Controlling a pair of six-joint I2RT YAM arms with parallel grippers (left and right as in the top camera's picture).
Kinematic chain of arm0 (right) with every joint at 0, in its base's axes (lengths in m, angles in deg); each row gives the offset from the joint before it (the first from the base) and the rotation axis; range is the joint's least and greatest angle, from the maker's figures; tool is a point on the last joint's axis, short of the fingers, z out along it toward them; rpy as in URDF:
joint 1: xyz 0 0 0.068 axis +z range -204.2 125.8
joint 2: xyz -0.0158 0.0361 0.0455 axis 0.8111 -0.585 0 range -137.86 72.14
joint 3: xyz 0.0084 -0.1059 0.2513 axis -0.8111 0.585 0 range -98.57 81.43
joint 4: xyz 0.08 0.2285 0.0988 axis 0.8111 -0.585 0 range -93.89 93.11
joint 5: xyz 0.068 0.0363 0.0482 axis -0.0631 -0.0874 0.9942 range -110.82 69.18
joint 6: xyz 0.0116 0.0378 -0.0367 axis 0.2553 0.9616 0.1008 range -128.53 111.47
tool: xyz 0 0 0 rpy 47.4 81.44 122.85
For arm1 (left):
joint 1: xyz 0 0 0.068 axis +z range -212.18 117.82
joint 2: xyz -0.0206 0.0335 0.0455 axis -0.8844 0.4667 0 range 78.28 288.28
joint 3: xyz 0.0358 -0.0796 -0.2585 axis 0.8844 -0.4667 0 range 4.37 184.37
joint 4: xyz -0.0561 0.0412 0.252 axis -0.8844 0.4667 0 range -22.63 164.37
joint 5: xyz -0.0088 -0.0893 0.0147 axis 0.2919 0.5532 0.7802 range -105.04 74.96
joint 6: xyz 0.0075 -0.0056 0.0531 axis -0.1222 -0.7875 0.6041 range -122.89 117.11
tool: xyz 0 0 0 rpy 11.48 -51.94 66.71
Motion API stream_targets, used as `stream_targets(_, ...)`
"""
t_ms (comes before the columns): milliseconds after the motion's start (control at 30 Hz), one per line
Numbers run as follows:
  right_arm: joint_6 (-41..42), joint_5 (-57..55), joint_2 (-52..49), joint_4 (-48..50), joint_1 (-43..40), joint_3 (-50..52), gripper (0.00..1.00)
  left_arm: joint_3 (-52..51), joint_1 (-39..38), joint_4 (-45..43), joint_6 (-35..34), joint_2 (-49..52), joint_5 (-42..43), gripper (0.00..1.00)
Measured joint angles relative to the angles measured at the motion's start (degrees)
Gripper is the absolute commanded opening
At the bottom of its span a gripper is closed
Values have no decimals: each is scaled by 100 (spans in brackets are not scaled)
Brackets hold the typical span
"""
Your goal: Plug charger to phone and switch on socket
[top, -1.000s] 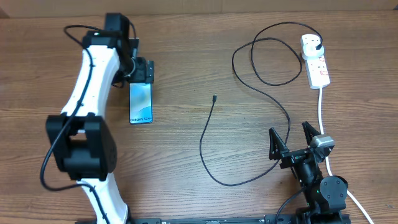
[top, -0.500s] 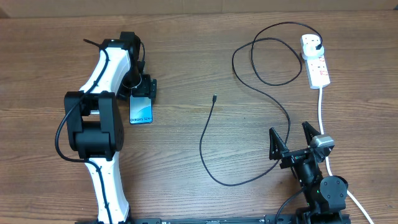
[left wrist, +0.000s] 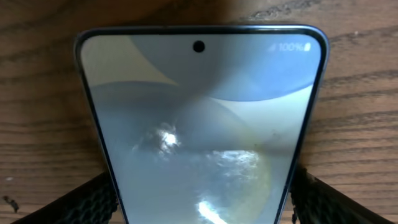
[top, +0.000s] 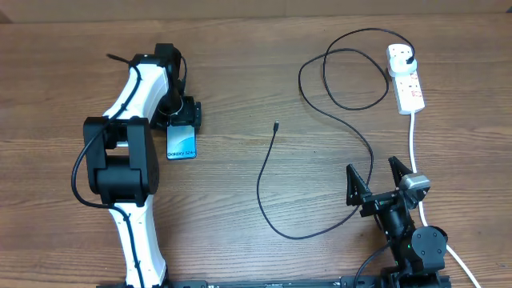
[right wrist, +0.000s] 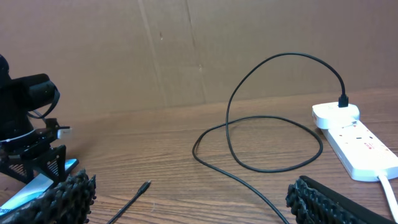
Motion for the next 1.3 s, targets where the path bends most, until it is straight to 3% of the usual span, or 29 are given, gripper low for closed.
stream_targets(900,-2,0,0,0,0,0,100,-212,4,-149,-146,-125,13,74)
stream_targets(1300,2,0,0,2,-2,0,100,284,4,708,-162,81,-229,73)
